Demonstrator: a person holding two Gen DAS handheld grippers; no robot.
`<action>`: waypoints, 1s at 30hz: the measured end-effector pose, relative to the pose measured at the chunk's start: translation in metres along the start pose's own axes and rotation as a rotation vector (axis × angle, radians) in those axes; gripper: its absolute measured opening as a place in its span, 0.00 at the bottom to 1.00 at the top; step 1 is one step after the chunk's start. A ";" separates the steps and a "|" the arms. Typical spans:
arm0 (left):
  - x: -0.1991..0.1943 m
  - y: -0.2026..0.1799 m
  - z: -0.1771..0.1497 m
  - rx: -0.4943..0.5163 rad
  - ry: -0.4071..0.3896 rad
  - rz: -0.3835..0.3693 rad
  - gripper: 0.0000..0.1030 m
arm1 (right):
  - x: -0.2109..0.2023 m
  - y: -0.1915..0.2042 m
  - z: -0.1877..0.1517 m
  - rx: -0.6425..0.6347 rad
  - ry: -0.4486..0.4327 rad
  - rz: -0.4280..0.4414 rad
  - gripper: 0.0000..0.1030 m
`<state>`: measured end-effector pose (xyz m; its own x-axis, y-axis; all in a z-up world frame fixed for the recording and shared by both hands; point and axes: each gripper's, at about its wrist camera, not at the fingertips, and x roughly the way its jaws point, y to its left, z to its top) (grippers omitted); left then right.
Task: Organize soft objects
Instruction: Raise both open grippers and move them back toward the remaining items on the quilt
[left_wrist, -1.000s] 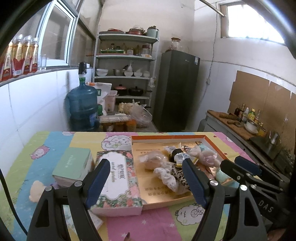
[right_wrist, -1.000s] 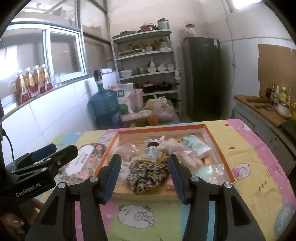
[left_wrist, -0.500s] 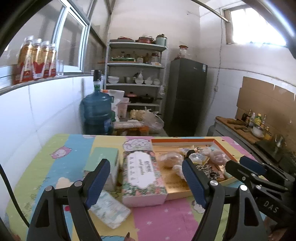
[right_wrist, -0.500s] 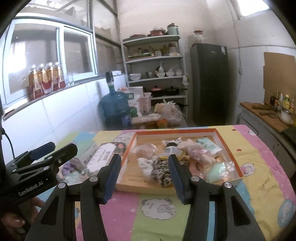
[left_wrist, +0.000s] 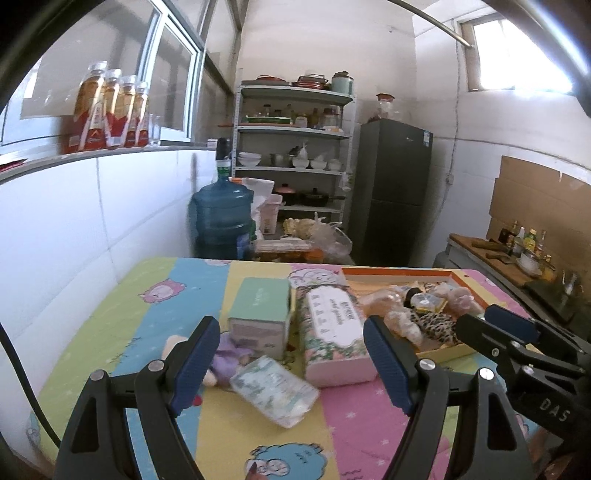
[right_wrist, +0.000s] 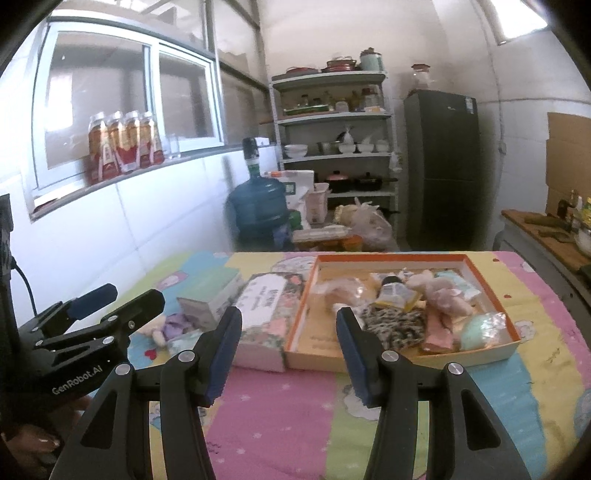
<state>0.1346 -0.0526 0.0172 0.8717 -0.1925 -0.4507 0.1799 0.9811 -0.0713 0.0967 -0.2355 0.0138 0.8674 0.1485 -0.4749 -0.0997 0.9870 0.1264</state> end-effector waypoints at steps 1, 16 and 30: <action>-0.001 0.004 -0.001 -0.002 0.000 0.006 0.78 | 0.001 0.004 -0.001 -0.003 0.001 0.003 0.62; -0.010 0.054 -0.020 -0.030 0.021 0.075 0.78 | 0.015 0.048 -0.010 -0.041 0.034 0.053 0.66; -0.016 0.096 -0.036 -0.067 0.037 0.136 0.78 | 0.027 0.087 -0.019 -0.095 0.066 0.111 0.67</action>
<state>0.1211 0.0454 -0.0145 0.8683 -0.0580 -0.4926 0.0292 0.9974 -0.0661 0.1023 -0.1440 -0.0047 0.8147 0.2577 -0.5195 -0.2414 0.9652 0.1003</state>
